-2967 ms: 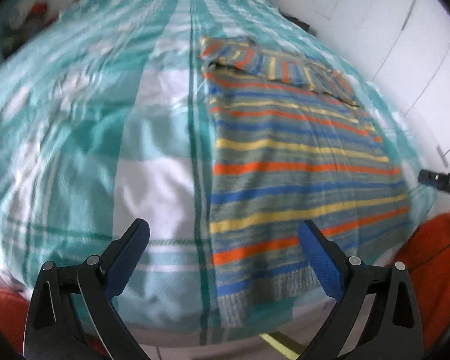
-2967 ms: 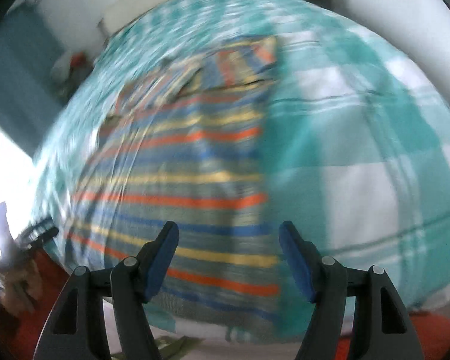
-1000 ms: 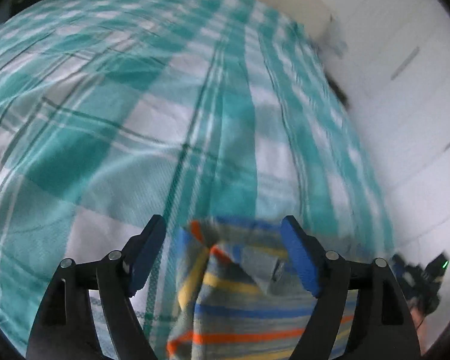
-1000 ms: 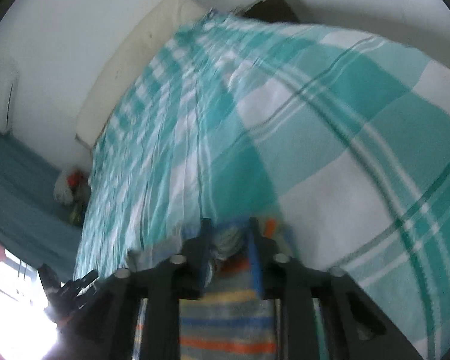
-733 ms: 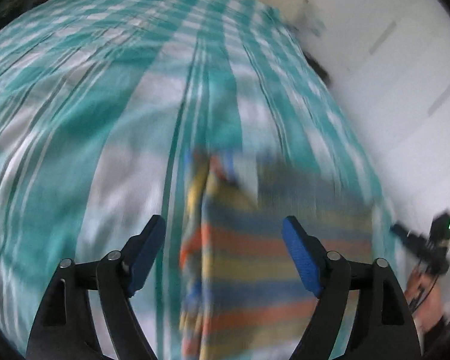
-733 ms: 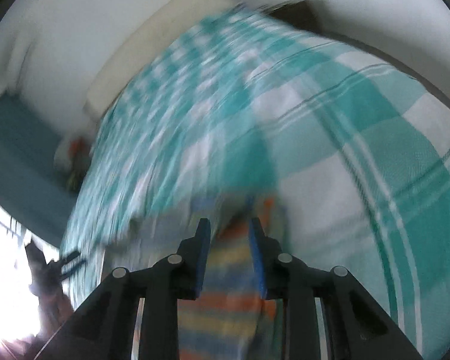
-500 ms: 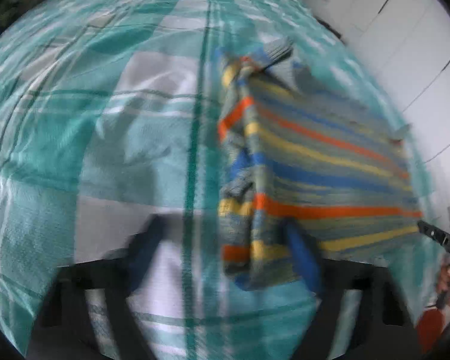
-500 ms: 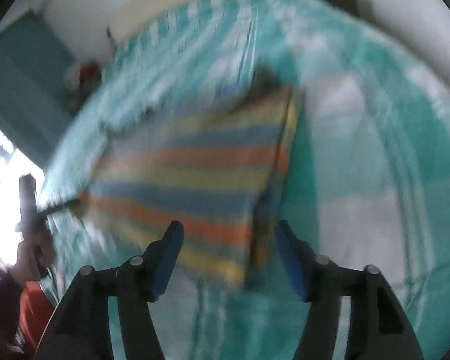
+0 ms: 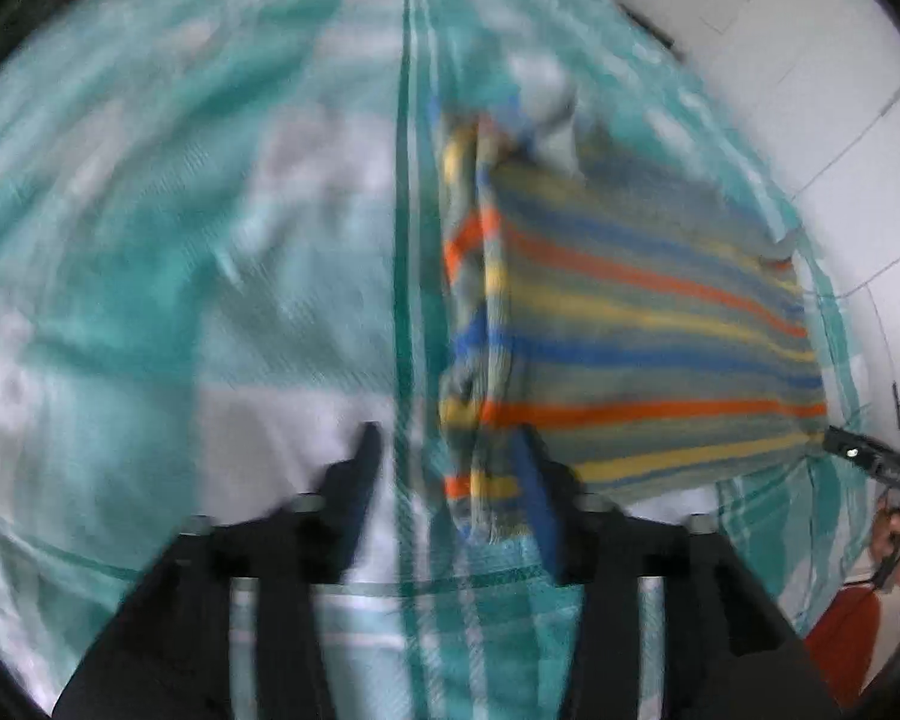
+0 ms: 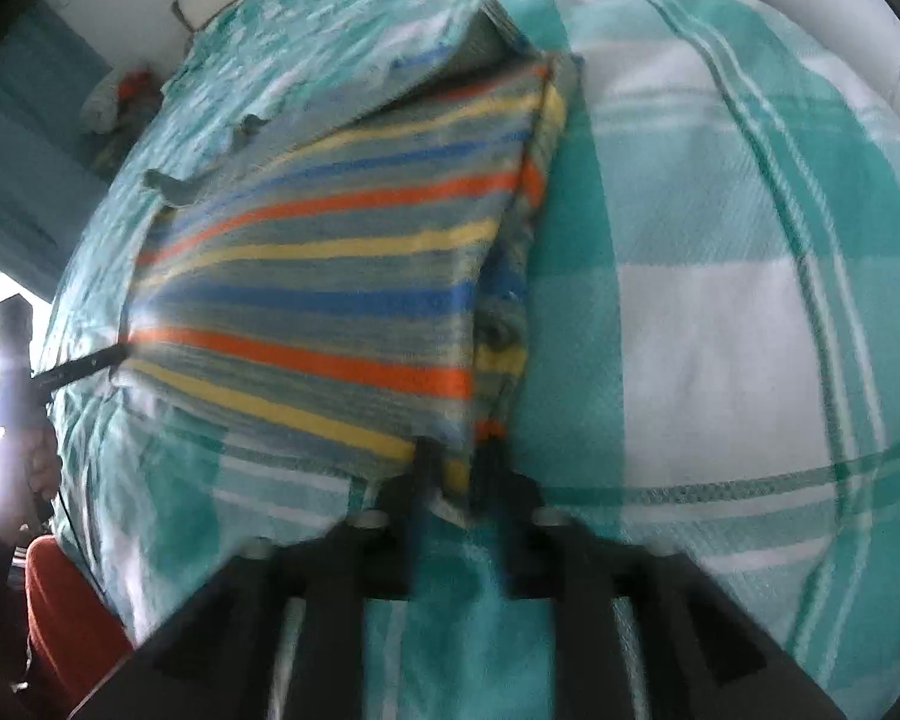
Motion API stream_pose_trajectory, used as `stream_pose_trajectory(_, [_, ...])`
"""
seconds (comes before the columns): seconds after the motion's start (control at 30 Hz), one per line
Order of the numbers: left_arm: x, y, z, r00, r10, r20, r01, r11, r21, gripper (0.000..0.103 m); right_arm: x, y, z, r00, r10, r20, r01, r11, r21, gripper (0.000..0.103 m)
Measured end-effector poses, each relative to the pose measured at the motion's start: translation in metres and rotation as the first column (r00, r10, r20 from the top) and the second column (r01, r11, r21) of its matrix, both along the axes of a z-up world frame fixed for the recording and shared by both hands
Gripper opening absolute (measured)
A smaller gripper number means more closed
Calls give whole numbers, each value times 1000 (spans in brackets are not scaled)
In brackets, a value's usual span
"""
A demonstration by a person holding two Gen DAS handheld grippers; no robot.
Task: Fold small clothes
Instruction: 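Fold the hem over toward the collar with both grippers and release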
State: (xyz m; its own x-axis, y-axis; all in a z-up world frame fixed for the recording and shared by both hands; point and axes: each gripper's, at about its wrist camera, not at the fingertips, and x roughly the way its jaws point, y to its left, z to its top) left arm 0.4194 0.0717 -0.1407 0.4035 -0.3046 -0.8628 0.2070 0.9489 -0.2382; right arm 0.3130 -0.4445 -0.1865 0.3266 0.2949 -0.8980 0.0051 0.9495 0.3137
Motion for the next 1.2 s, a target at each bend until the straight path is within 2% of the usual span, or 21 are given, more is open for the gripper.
stream_pose_trajectory(0.03, [-1,1,13,999,-18,45,18,1000,-4,60,-5,-6,12,1000,-9,24,10,1000,-14,42])
stream_pose_trajectory(0.07, [0,-1,25,996,-42,82,43,999,-18,61,-9,-11,23,999,-19,51,21,999,-32,42])
stream_pose_trajectory(0.13, [16,-16,39,989,-120,91,128,988,-87,61,-8,-18,44,996,-18,83,21,999,-36,42])
stream_pose_trajectory(0.2, [42,-37,34,977,-213,19,213,963,-164,65,9,-13,65,995,-1,105,-5,998,59,42])
stream_pose_trajectory(0.27, [74,-65,11,957,-276,-85,252,942,-223,67,39,-5,71,995,11,104,-30,982,184,42])
stream_pose_trajectory(0.33, [102,-87,-11,953,-266,-147,238,953,-187,67,75,1,58,999,9,52,-24,952,306,42])
stream_pose_trajectory(0.37, [112,-96,-19,950,-262,-168,233,957,-174,66,96,6,46,1000,-2,20,-5,943,333,42])
stream_pose_trajectory(0.43, [142,-108,-25,959,-226,-169,192,962,-195,65,139,17,20,999,6,-46,9,943,332,42])
stream_pose_trajectory(0.5, [163,-101,-17,981,-150,-121,111,954,-278,66,174,26,4,997,-12,-74,34,949,313,42])
stream_pose_trajectory(0.57, [181,-87,-4,996,-32,-79,0,929,-370,68,201,28,13,997,-69,17,62,958,280,42])
stream_pose_trajectory(0.6, [187,-77,3,998,35,-60,-57,908,-415,70,208,24,25,986,-129,109,94,956,279,42])
stream_pose_trajectory(0.67, [189,-57,14,992,126,-30,-125,872,-473,75,211,15,43,958,-206,200,132,935,329,42])
stream_pose_trajectory(0.7, [186,-49,18,988,154,-19,-144,864,-482,76,209,11,49,948,-227,223,141,927,348,42])
stream_pose_trajectory(0.73, [184,-42,21,987,162,-6,-146,867,-477,76,206,8,55,943,-232,240,138,926,352,42])
stream_pose_trajectory(0.8, [162,-36,28,991,129,30,-103,891,-443,76,194,12,63,946,-192,261,110,947,301,42])
stream_pose_trajectory(0.9, [102,-39,30,998,-14,69,39,927,-372,78,160,31,72,956,-55,289,-2,981,194,42])
stream_pose_trajectory(1.0, [27,-41,7,986,-150,69,162,957,-241,85,96,56,68,953,100,287,-136,985,108,43])
stream_pose_trajectory(1.1, [-27,-35,-37,979,-203,-5,203,978,-49,84,21,72,35,950,215,228,-226,974,21,44])
stream_pose_trajectory(1.13, [-41,-29,-42,982,-191,8,191,982,1,84,2,73,19,957,225,181,-229,973,0,44])
stream_pose_trajectory(1.17, [-53,-23,-40,984,-175,31,174,984,23,84,-18,69,-5,972,214,96,-213,977,-25,42])
stream_pose_trajectory(1.2, [-61,-18,-34,989,-147,33,146,989,23,84,-32,64,-15,977,197,81,-194,980,-38,38])
